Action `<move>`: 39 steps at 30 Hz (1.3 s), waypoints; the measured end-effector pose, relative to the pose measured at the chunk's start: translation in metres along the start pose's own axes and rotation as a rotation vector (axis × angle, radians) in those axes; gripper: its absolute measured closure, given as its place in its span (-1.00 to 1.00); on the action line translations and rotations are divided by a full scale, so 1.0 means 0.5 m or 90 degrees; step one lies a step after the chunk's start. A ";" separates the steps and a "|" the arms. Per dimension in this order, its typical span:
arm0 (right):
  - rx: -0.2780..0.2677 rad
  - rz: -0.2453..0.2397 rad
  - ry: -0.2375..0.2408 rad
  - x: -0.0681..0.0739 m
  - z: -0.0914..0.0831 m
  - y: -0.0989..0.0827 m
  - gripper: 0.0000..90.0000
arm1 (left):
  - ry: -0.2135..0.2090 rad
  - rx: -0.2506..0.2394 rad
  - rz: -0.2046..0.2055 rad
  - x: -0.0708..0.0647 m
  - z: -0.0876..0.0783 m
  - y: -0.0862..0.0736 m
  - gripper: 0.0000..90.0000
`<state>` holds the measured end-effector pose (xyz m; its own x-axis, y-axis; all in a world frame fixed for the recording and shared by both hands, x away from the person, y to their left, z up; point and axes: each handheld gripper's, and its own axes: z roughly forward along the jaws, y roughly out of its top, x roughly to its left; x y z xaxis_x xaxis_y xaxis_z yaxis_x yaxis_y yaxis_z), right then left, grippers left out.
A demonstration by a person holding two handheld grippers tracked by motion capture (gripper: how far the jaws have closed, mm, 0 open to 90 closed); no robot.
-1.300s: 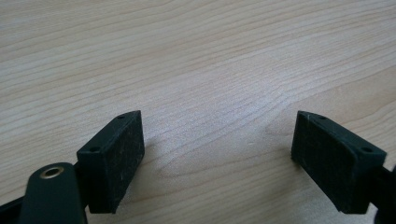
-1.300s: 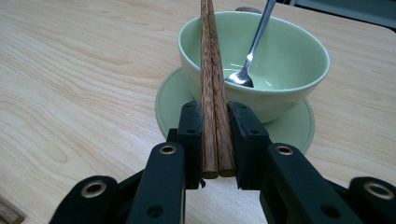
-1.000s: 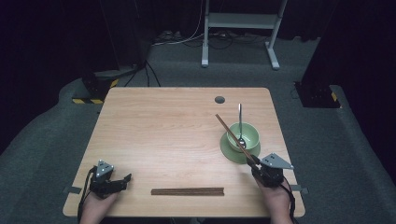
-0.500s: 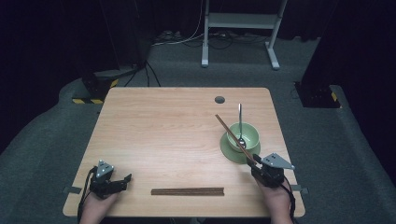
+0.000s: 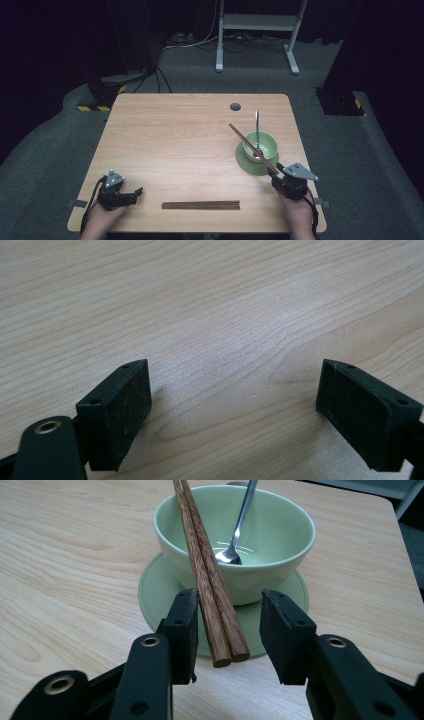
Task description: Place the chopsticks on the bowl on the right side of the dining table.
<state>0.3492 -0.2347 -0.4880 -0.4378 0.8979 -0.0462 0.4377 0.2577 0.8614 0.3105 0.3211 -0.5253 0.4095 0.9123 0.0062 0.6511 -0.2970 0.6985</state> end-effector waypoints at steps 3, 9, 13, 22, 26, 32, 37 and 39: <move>0.000 0.002 -0.005 -0.002 0.001 -0.001 0.30 | 0.002 0.028 0.003 -0.001 0.003 0.018 -0.65; -0.007 0.010 -0.019 -0.007 -0.001 0.000 0.26 | -0.017 -0.008 0.011 -0.022 0.004 0.074 -0.65; -0.004 0.014 -0.028 -0.009 0.003 -0.003 0.22 | -0.036 -0.029 0.030 -0.053 0.017 0.118 -0.67; -0.005 0.022 -0.056 -0.021 -0.012 -0.010 0.16 | -0.091 -0.080 0.050 -0.140 0.061 0.185 -0.68; -0.007 0.022 -0.070 -0.025 -0.021 -0.010 0.15 | -0.129 -0.081 0.061 -0.169 0.090 0.216 -0.68; -0.003 0.025 -0.085 -0.030 -0.025 -0.004 0.14 | -0.137 -0.109 0.070 -0.209 0.131 0.270 -0.67; 0.003 0.032 -0.081 -0.039 -0.020 0.008 0.11 | -0.140 -0.100 0.086 -0.251 0.166 0.315 -0.67; 0.014 0.011 -0.089 -0.040 -0.014 0.012 0.10 | -0.141 -0.107 0.086 -0.262 0.175 0.327 -0.67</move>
<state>0.3548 -0.2535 -0.4785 -0.3172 0.9427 -0.1034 0.4621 0.2489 0.8512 0.4191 0.1285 -0.4745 0.6264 0.7787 -0.0367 0.4745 -0.3435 0.8105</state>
